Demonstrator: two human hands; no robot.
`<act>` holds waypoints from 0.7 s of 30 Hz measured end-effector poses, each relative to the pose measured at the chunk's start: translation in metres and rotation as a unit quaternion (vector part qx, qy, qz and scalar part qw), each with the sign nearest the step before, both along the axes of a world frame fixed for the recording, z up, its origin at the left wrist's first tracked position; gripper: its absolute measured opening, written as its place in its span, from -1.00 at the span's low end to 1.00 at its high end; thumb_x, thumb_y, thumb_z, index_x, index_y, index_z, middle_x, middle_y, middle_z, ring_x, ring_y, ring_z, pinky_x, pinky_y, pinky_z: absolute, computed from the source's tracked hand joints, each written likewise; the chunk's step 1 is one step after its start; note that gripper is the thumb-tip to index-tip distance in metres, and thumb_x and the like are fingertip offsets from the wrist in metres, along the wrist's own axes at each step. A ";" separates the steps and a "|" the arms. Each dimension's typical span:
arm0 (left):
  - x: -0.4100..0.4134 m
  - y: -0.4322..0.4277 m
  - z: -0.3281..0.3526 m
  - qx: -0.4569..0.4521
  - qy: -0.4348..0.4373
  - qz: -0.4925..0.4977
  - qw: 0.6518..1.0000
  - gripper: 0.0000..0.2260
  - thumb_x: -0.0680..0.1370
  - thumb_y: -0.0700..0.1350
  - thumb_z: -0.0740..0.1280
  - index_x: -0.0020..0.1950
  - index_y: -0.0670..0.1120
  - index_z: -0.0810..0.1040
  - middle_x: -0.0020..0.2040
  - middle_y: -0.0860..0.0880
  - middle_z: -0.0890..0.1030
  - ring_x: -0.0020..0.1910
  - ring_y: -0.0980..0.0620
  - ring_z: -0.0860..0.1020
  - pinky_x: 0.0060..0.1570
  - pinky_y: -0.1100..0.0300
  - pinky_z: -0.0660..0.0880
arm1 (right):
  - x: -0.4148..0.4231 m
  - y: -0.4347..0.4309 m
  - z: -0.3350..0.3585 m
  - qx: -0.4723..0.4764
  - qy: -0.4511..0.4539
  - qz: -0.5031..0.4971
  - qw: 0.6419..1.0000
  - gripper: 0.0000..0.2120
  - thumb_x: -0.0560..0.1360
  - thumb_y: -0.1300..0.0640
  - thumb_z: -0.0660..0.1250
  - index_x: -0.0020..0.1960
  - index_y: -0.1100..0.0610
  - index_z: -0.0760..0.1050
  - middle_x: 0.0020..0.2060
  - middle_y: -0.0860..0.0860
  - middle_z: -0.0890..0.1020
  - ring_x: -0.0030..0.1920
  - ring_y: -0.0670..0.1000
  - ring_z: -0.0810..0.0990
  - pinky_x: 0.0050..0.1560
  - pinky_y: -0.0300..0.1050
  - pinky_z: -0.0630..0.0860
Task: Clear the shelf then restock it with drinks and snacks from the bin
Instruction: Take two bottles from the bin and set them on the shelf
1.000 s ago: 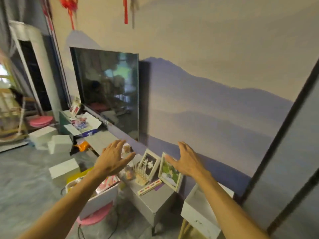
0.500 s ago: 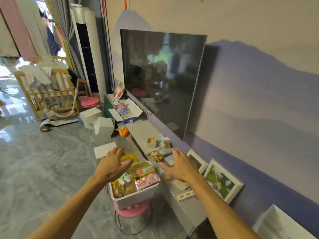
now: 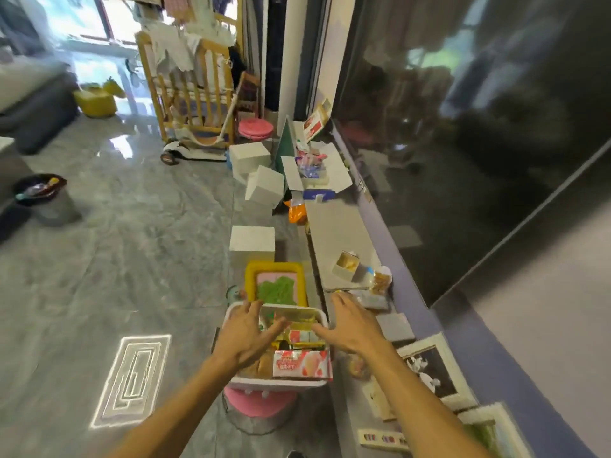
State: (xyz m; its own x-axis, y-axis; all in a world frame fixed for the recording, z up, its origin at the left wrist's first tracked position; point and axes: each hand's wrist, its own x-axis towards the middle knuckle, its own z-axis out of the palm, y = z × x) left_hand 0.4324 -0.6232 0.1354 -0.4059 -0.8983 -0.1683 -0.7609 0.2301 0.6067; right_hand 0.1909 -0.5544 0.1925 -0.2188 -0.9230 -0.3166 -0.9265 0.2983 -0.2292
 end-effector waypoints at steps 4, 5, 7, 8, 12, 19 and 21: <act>-0.051 -0.003 -0.062 0.075 0.044 0.155 0.984 -0.21 0.45 0.60 0.16 0.48 0.10 0.42 0.35 0.00 0.58 0.23 -0.05 0.60 0.22 -0.07 0.59 | -0.042 -0.074 -0.062 0.044 0.019 0.091 0.995 -0.15 0.50 -0.47 0.25 0.58 0.05 0.27 0.53 0.06 0.42 0.50 0.14 0.41 0.41 0.14 0.45; -0.063 -0.002 -0.076 0.108 0.072 0.201 0.971 -0.25 0.42 0.62 0.19 0.39 0.12 0.48 0.25 0.05 0.63 0.15 -0.01 0.63 0.17 -0.08 0.61 | -0.050 -0.090 -0.081 0.054 0.022 0.109 0.992 -0.16 0.51 -0.47 0.24 0.57 0.06 0.28 0.52 0.07 0.42 0.49 0.15 0.42 0.40 0.14 0.45; -0.088 -0.003 -0.110 0.177 0.128 0.281 0.934 -0.37 0.38 0.60 0.30 0.17 0.14 0.50 0.05 0.15 0.66 0.02 0.07 0.65 0.10 -0.04 0.63 | -0.064 -0.120 -0.124 0.073 0.029 0.147 0.986 -0.19 0.55 -0.43 0.23 0.58 0.09 0.28 0.53 0.09 0.40 0.50 0.16 0.41 0.41 0.12 0.44; -0.103 -0.004 -0.130 0.207 0.151 0.312 0.915 -0.45 0.40 0.53 0.38 0.14 0.15 0.48 0.00 0.19 0.64 0.02 0.08 0.65 0.10 0.01 0.61 | -0.070 -0.133 -0.149 0.083 0.031 0.167 0.982 -0.21 0.57 -0.41 0.22 0.59 0.10 0.26 0.55 0.09 0.38 0.51 0.16 0.39 0.42 0.13 0.43; -0.157 -0.017 -0.207 0.280 0.225 0.426 0.830 -0.51 0.44 0.30 0.54 0.20 0.08 0.48 0.09 0.12 0.64 0.05 0.10 0.59 0.07 0.14 0.47 | -0.087 -0.179 -0.259 0.107 0.023 0.210 0.972 -0.23 0.61 -0.35 0.27 0.64 0.06 0.18 0.61 0.05 0.31 0.54 0.14 0.37 0.39 0.14 0.46; -0.207 -0.042 -0.314 0.343 0.199 0.525 0.753 -0.45 0.45 0.35 0.50 0.11 -0.08 0.50 -0.04 0.10 0.61 0.01 -0.02 0.62 -0.18 0.15 0.43 | -0.096 -0.202 -0.386 0.096 0.017 0.243 0.965 -0.36 0.62 -0.26 0.34 0.57 0.06 0.33 0.45 0.02 0.46 0.43 0.14 0.46 0.32 0.14 0.47; -0.206 -0.045 -0.331 0.331 0.169 0.533 0.760 -0.33 0.41 0.44 0.45 0.23 -0.08 0.57 0.06 0.04 0.66 0.08 -0.07 0.63 -0.01 0.06 0.53 | -0.102 -0.207 -0.401 0.085 0.020 0.253 0.964 -0.35 0.58 -0.27 0.38 0.52 0.08 0.39 0.38 0.04 0.49 0.40 0.14 0.47 0.33 0.17 0.48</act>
State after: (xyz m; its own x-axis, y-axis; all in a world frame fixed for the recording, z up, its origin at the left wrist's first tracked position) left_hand 0.2266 -0.6683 -0.1957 0.3723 -0.5123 -0.7739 -0.0761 -0.8479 0.5247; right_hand 0.0893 -0.7610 -0.2085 0.2300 -0.8507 -0.4726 -0.9703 -0.1632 -0.1784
